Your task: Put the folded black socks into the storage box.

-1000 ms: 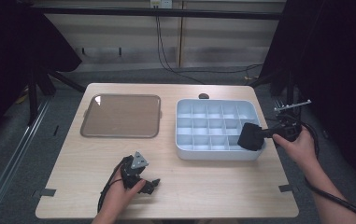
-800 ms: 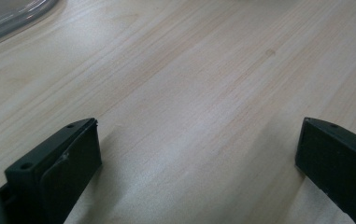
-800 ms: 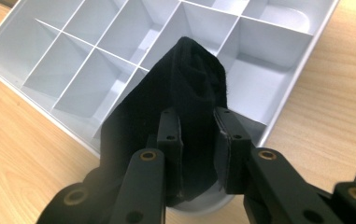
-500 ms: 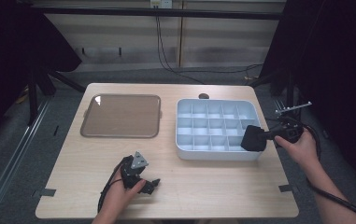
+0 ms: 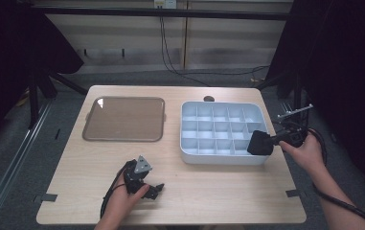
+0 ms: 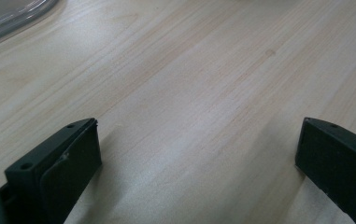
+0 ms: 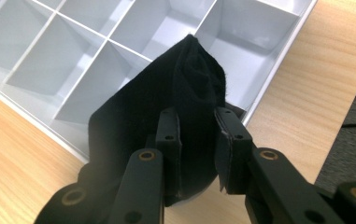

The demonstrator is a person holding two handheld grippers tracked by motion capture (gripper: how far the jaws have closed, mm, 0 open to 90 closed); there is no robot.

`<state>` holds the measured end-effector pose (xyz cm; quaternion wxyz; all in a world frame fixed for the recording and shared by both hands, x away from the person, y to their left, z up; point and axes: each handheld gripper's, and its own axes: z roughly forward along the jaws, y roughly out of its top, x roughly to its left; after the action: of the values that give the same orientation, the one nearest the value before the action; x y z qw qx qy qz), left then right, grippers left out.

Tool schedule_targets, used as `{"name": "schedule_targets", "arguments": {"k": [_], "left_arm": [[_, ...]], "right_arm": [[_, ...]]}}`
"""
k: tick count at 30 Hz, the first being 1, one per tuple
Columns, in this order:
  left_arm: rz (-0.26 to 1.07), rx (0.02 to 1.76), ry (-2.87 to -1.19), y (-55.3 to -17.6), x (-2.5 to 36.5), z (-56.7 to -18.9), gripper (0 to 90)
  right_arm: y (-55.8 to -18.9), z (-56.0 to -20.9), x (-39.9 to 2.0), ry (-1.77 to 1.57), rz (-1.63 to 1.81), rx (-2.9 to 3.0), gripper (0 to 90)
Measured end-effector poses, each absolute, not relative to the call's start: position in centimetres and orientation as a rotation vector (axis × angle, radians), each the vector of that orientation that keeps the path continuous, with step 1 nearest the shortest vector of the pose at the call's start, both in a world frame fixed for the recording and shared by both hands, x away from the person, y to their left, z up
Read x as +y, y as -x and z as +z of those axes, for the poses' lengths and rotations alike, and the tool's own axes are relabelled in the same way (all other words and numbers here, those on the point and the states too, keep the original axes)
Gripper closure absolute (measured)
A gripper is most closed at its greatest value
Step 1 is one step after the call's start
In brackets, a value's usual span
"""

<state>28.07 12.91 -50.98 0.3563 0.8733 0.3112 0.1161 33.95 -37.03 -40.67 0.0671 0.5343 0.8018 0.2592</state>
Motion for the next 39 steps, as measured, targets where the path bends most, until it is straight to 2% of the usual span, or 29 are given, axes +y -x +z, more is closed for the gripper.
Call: {"name": "schedule_targets", "arguments": {"k": [18, 24, 30, 39], "left_arm": [[0.298, 0.805, -2.255, -28.1, 12.9, -51.0, 0.0], [0.298, 0.805, -2.254, -28.1, 12.9, -51.0, 0.0], [0.298, 0.805, -2.255, -28.1, 12.9, -51.0, 0.0], [0.298, 0.805, -2.254, -28.1, 12.9, -51.0, 0.0]], "right_arm": [[-34.5, -41.4, -35.2, -1.51, 0.576, 2.491, 72.5], [-34.4, -41.0, -35.2, -1.511, 0.592, 2.471, 67.0], [-34.5, -40.3, -35.0, -1.473, 0.548, 2.455, 55.5], [-34.4, -39.9, -35.5, -1.487, 0.536, 2.449, 51.9]]}}
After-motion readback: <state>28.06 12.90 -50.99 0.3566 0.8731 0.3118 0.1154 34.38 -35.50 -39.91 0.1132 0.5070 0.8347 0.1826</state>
